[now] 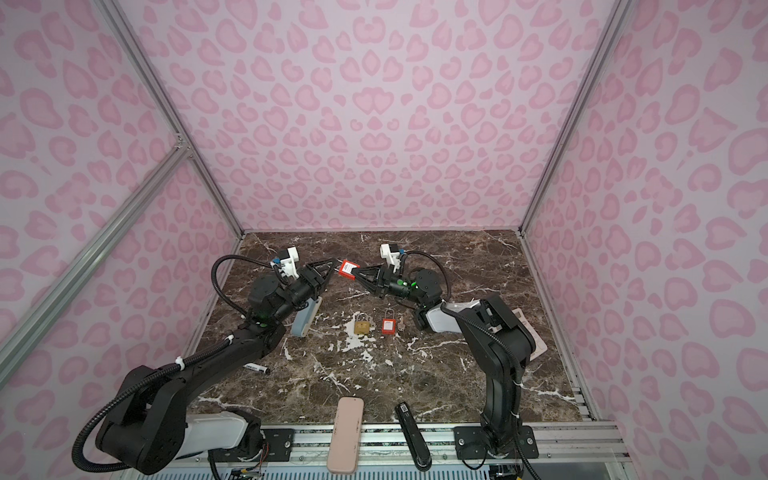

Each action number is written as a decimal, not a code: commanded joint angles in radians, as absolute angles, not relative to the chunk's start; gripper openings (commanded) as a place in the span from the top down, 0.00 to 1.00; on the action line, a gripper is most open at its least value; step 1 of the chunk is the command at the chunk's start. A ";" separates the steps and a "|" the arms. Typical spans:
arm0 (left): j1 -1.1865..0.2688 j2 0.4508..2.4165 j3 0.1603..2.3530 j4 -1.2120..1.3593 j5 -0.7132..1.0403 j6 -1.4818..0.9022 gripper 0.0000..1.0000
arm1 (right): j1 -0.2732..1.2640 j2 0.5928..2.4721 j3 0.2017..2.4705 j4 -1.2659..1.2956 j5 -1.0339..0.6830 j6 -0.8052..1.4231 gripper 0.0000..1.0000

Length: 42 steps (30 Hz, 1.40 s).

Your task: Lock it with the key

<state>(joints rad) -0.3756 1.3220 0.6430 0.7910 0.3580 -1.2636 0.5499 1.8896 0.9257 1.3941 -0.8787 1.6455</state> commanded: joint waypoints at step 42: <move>-0.424 1.394 0.741 0.830 0.431 -1.243 0.93 | 0.553 1.906 0.957 1.398 -0.876 1.612 0.73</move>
<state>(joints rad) -0.4236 1.3911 0.7238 0.7872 0.4171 -1.2549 0.5537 1.9015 0.9550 1.3701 -0.8688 1.6161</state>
